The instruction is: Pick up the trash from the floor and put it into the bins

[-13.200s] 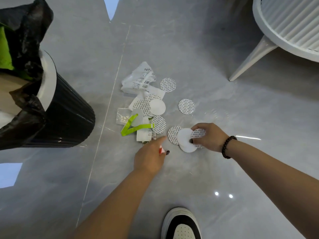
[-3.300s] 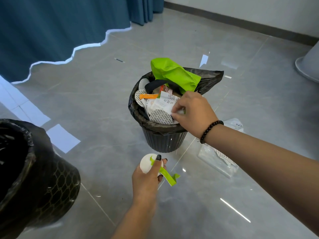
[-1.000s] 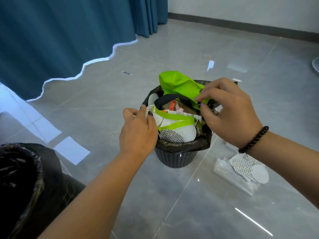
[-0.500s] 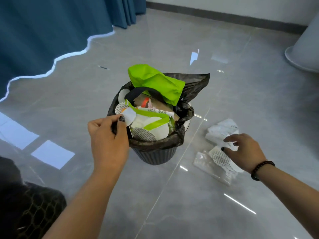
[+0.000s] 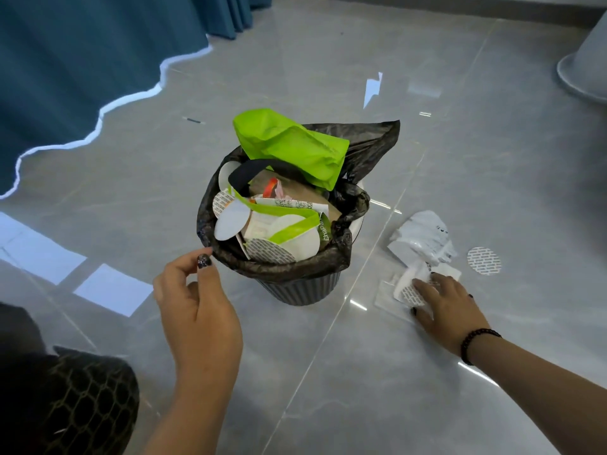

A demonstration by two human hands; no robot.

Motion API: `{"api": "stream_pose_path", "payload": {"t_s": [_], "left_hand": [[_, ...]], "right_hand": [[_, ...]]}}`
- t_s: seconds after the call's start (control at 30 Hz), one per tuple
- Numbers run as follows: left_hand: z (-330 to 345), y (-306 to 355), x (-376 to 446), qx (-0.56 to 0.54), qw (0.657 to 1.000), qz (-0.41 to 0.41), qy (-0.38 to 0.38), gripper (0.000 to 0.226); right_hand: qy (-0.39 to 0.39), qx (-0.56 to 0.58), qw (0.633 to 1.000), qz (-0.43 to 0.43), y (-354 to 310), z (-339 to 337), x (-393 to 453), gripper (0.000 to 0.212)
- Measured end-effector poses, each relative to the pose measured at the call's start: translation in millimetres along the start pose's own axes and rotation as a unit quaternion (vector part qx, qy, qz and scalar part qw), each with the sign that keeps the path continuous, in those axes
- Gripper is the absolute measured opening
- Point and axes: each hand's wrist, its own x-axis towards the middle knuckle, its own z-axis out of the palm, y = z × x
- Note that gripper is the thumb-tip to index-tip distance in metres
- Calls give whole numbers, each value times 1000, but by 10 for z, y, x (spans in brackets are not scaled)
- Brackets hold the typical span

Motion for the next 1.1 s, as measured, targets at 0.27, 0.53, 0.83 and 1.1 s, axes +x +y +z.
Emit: {"api": "stream_pose_path", "payload": {"t_s": [0.27, 0.53, 0.83, 1.1], "left_hand": [[97, -145, -288, 10, 996, 80, -36, 21], [253, -280, -821, 53, 953, -46, -295, 21], [298, -264, -904, -9, 861, -343, -376, 27], [260, -55, -747, -139, 802, -432, -389, 55]], "right_hand": [[5, 91, 995, -38, -158, -100, -213, 39], [-4, 451, 887, 103, -448, -319, -520, 25], [-90, 654, 747, 84, -1013, -642, -712, 19], [-16, 528, 844, -98, -1157, -715, -759, 23]]}}
